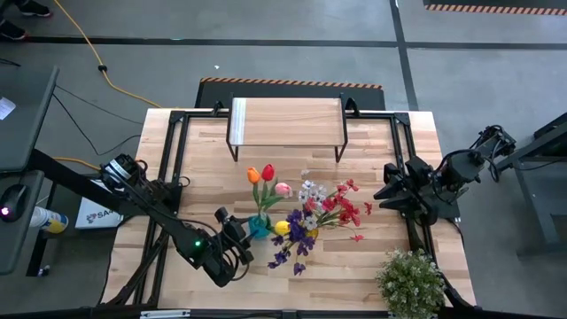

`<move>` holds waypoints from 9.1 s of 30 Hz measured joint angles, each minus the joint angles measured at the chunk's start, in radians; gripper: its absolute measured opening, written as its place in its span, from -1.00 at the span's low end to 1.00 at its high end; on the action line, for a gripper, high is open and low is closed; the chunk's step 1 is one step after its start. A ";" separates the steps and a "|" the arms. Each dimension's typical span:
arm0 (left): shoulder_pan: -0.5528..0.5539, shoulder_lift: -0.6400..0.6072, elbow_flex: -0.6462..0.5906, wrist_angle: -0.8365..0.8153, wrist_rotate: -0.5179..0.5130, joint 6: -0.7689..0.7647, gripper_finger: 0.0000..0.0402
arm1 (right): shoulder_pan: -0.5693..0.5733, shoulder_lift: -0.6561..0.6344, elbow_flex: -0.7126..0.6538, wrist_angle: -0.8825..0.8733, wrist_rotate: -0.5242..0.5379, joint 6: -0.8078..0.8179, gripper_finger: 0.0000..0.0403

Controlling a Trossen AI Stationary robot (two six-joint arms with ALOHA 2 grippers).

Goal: Pick and place flowers into a vace then onto a shelf
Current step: Put the blue flower vase on the shelf

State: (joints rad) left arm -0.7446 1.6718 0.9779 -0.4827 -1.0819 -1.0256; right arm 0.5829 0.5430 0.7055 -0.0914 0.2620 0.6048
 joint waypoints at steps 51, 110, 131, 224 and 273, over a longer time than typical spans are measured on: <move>0.025 0.075 0.009 0.093 -0.104 0.019 0.13 | 0.000 0.001 0.000 0.000 0.020 0.023 -0.35; 0.103 0.074 0.010 0.099 -0.081 0.027 0.13 | 0.000 0.030 0.000 0.000 0.019 0.022 -0.35; 0.104 0.074 0.010 0.126 -0.081 -0.008 0.13 | 0.000 0.053 -0.001 0.037 0.016 0.023 -0.35; 0.070 -0.048 0.009 -0.023 0.016 0.008 -0.63 | 0.000 0.053 0.000 0.052 -0.003 0.023 -0.35; 0.106 -0.110 0.067 -0.164 0.080 -0.288 0.28 | 0.000 0.053 0.000 0.052 -0.029 0.019 -0.35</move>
State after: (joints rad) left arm -0.6384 1.5622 1.0451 -0.6470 -1.0023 -1.3139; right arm 0.5831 0.5957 0.7055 -0.0398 0.2330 0.6235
